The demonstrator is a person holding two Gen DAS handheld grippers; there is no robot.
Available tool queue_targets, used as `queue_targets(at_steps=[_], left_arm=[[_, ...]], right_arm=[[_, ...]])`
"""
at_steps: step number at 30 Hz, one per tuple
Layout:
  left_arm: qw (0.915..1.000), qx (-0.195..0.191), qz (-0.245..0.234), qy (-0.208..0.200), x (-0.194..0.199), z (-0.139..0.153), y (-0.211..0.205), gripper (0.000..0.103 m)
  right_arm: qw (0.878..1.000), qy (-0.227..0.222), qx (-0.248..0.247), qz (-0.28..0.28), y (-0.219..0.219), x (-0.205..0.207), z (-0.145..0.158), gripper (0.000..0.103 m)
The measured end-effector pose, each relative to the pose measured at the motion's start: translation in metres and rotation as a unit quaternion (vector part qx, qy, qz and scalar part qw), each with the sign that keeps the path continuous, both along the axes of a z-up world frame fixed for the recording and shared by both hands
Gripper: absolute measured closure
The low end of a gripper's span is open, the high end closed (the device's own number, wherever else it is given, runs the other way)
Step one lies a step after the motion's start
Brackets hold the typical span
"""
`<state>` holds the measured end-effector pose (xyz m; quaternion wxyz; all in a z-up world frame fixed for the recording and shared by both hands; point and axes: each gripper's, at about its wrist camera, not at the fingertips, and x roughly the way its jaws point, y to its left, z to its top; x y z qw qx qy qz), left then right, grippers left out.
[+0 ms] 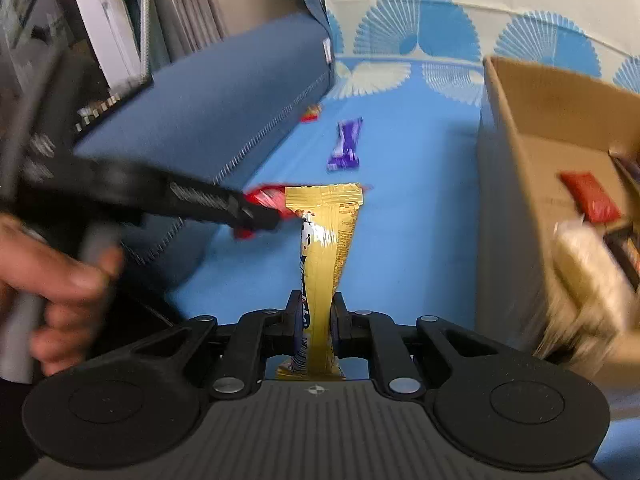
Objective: Organize snacks
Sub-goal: 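Grasp the yellow wafer bar with the right gripper while the left grasps the red packet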
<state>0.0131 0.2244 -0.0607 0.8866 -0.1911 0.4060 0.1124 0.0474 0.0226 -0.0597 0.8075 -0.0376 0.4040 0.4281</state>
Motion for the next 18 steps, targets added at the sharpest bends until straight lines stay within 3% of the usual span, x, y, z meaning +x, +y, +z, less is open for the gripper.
queue_targets(at_steps=[3, 7, 11, 18], left_arm=[[0.9998, -0.009, -0.004, 0.018, 0.004, -0.005, 0.001, 0.075], [0.9974, -0.029, -0.021, 0.062, 0.014, -0.015, 0.004, 0.051], [0.9977, -0.046, -0.006, 0.048, 0.014, -0.017, 0.012, 0.032], [0.9965, -0.011, -0.037, 0.074, 0.035, -0.024, -0.007, 0.03]], right_arm=[[0.999, -0.025, -0.031, 0.006, 0.009, -0.009, -0.012, 0.089], [0.999, -0.031, -0.035, 0.005, 0.013, -0.005, -0.02, 0.089], [0.999, -0.014, -0.043, -0.013, 0.011, -0.002, -0.031, 0.089], [0.999, 0.016, -0.035, -0.027, 0.009, 0.005, -0.038, 0.086]])
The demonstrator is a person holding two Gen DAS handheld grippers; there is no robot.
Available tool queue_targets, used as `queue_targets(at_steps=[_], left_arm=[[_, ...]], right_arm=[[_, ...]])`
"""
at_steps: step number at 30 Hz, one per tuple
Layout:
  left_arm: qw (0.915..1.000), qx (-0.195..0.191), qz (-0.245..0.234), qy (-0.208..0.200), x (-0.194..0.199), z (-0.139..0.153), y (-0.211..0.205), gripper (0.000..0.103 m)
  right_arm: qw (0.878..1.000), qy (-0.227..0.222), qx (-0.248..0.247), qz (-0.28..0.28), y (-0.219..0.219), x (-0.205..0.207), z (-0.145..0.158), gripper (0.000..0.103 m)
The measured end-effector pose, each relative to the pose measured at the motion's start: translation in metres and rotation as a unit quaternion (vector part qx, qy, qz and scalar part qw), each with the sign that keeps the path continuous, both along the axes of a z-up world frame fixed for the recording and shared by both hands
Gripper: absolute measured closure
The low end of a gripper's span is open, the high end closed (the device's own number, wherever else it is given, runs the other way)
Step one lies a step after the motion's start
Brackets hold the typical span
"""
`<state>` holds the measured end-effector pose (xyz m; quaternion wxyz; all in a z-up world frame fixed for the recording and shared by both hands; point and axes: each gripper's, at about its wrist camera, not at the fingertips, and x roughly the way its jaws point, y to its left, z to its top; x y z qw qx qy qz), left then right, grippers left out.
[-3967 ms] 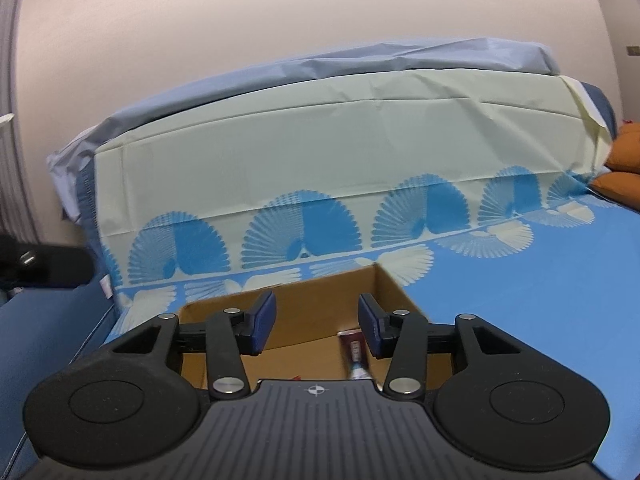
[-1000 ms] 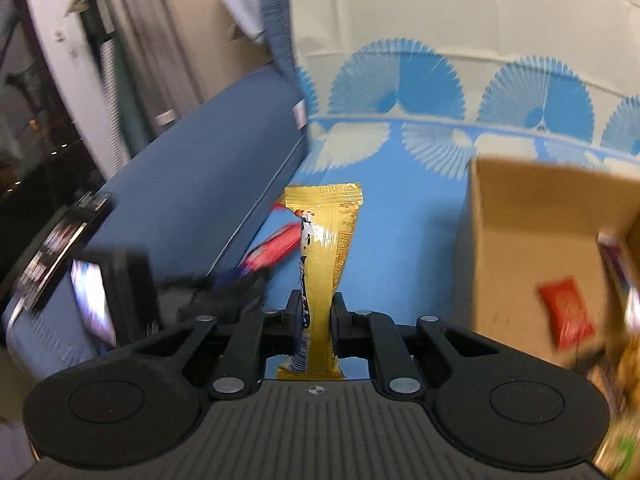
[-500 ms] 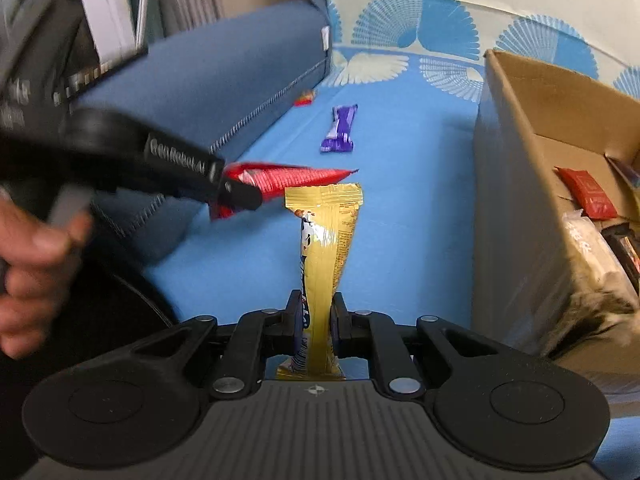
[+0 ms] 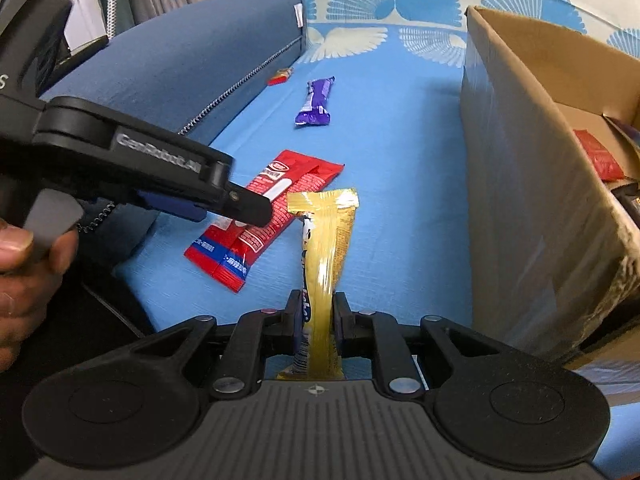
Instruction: Organize snacks
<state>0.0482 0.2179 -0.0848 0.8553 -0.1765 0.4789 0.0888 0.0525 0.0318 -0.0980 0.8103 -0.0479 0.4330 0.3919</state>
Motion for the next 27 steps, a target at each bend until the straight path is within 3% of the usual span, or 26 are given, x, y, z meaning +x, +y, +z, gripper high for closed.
queue_targets(at_steps=[9, 27], left_arm=[[0.9992, 0.034, -0.012, 0.018, 0.011, -0.008, -0.013, 0.027], [0.9988, 0.045, -0.012, 0.019, 0.016, -0.011, -0.018, 0.022]], right_arm=[[1.0, 0.003, -0.005, -0.01, -0.002, 0.003, 0.0, 0.071], [1.0, 0.004, -0.009, -0.017, 0.0, 0.005, 0.0, 0.065]])
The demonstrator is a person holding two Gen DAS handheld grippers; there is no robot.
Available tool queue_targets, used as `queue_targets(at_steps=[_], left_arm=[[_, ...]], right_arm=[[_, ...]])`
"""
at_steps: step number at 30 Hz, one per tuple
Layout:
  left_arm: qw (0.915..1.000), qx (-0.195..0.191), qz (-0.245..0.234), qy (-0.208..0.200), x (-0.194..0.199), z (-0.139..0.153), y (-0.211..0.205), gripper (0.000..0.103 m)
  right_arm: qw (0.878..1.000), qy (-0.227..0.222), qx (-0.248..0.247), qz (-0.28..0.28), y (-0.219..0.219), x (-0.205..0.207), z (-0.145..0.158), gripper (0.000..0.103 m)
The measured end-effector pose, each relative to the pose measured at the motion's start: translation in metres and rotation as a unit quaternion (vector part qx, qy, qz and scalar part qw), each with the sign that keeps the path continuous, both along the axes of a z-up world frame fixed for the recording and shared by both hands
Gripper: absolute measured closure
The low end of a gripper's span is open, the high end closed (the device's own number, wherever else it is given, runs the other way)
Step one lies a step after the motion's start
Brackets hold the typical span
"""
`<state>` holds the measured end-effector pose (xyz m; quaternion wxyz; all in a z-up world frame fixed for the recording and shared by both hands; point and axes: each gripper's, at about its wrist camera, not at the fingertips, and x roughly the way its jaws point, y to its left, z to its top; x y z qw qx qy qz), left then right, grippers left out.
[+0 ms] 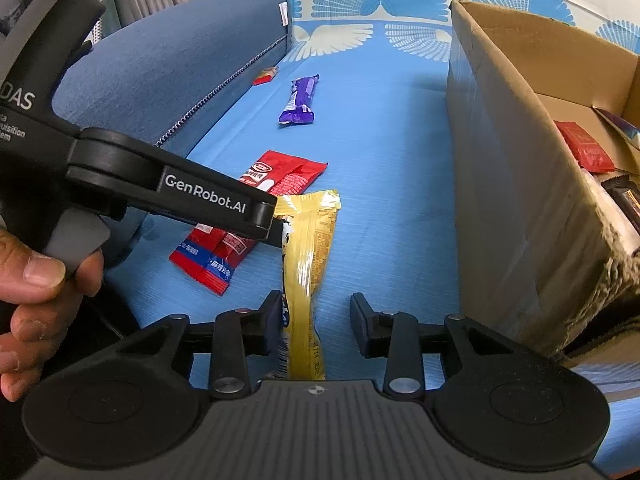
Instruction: Organize snacks
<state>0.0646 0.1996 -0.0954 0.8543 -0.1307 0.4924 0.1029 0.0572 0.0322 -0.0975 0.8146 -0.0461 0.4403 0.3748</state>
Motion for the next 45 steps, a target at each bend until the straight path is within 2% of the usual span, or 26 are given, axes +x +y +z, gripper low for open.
queue_targets(at_steps=[2, 6, 9, 12, 13, 14, 17, 25, 34, 45], left_arm=[[1.0, 0.005, -0.002, 0.001, 0.001, 0.0, -0.001, 0.022], [0.9998, 0.017, -0.005, 0.002, 0.003, -0.002, -0.004, 0.021], [0.9994, 0.035, -0.007, 0.003, 0.004, -0.003, -0.008, 0.023], [0.9982, 0.059, -0.007, 0.004, 0.005, -0.003, -0.014, 0.035], [0.9978, 0.066, -0.007, 0.003, 0.004, -0.003, -0.015, 0.045], [0.9976, 0.068, -0.009, -0.002, 0.004, -0.002, -0.016, 0.051], [0.9976, 0.067, -0.015, -0.009, 0.002, -0.001, -0.018, 0.057], [0.9981, 0.049, -0.001, -0.037, -0.005, 0.007, -0.013, 0.061], [0.9961, 0.046, 0.0, -0.076, -0.014, 0.019, -0.015, 0.062], [0.995, 0.043, 0.001, -0.09, -0.018, 0.022, -0.015, 0.062]], right_arm=[[1.0, 0.0, -0.002, 0.003, 0.0, 0.0, -0.001, 0.066], [1.0, -0.006, -0.008, 0.01, 0.002, -0.002, -0.002, 0.085], [1.0, -0.018, -0.009, 0.012, 0.002, -0.003, -0.001, 0.088], [1.0, -0.027, -0.006, 0.01, 0.001, -0.004, 0.002, 0.089], [1.0, -0.029, -0.005, 0.009, 0.001, -0.004, 0.003, 0.089], [1.0, -0.03, -0.004, 0.007, 0.0, -0.004, 0.004, 0.089], [1.0, -0.03, -0.004, 0.004, -0.001, -0.004, 0.005, 0.089], [1.0, -0.031, -0.004, 0.004, -0.002, -0.005, 0.006, 0.089], [0.999, -0.036, -0.001, 0.005, -0.003, -0.007, 0.01, 0.089], [0.999, -0.037, -0.001, 0.005, -0.004, -0.009, 0.01, 0.089]])
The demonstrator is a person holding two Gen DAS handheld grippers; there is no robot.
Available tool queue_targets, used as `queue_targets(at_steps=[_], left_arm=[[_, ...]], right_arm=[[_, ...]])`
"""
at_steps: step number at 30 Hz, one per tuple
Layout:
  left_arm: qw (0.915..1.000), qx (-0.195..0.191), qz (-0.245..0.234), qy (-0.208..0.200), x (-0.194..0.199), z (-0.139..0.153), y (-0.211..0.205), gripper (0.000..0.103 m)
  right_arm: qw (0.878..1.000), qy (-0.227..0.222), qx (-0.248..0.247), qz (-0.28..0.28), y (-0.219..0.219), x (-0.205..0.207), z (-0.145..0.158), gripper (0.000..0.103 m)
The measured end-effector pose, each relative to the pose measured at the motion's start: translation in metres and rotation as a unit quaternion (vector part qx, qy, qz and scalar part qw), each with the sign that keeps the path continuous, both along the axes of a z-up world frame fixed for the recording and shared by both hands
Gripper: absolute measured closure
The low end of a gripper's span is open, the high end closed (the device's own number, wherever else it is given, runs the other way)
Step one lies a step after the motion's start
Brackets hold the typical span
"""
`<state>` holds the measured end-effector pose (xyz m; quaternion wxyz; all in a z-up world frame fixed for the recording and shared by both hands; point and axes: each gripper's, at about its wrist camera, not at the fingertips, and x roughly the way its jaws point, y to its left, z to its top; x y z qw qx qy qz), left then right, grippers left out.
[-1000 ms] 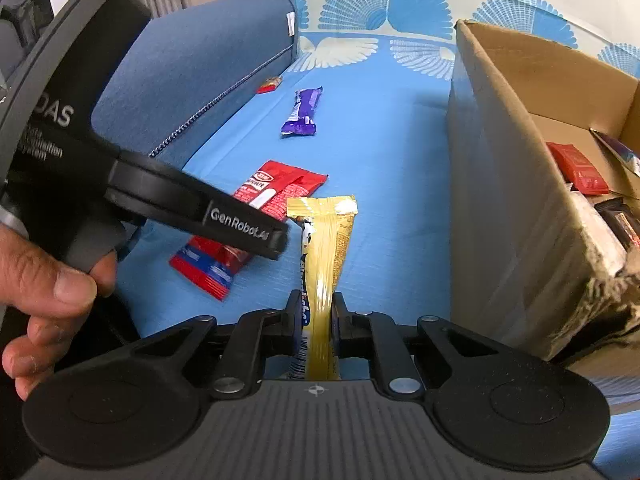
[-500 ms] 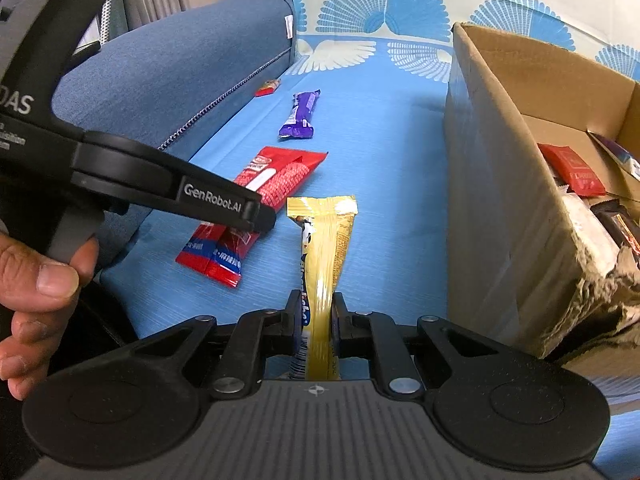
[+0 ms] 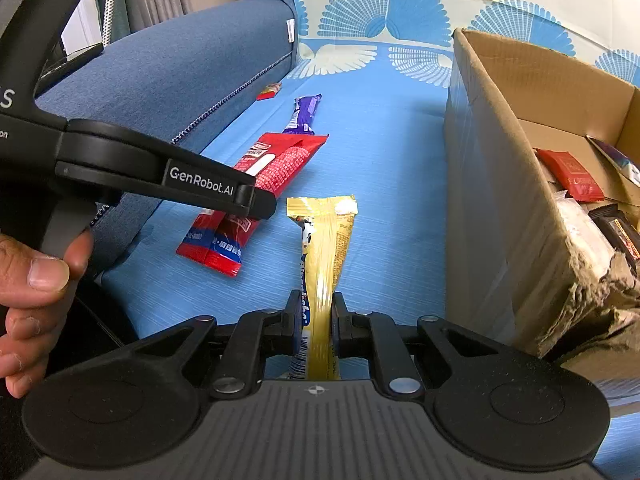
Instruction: Organize snacks
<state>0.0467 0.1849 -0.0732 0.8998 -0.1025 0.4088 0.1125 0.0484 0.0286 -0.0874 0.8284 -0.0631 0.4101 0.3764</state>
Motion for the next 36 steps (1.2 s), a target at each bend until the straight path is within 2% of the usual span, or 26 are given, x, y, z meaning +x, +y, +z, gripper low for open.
queue_targets(at_steps=[25, 36], left_arm=[[0.9999, 0.001, 0.0, -0.014, -0.005, 0.004, 0.001, 0.062], [0.9989, -0.008, -0.004, -0.046, -0.015, 0.012, 0.001, 0.062]], right_arm=[[1.0, -0.022, 0.007, 0.002, 0.001, -0.005, 0.006, 0.089], [0.997, -0.063, 0.039, 0.005, -0.004, -0.012, 0.036, 0.089]])
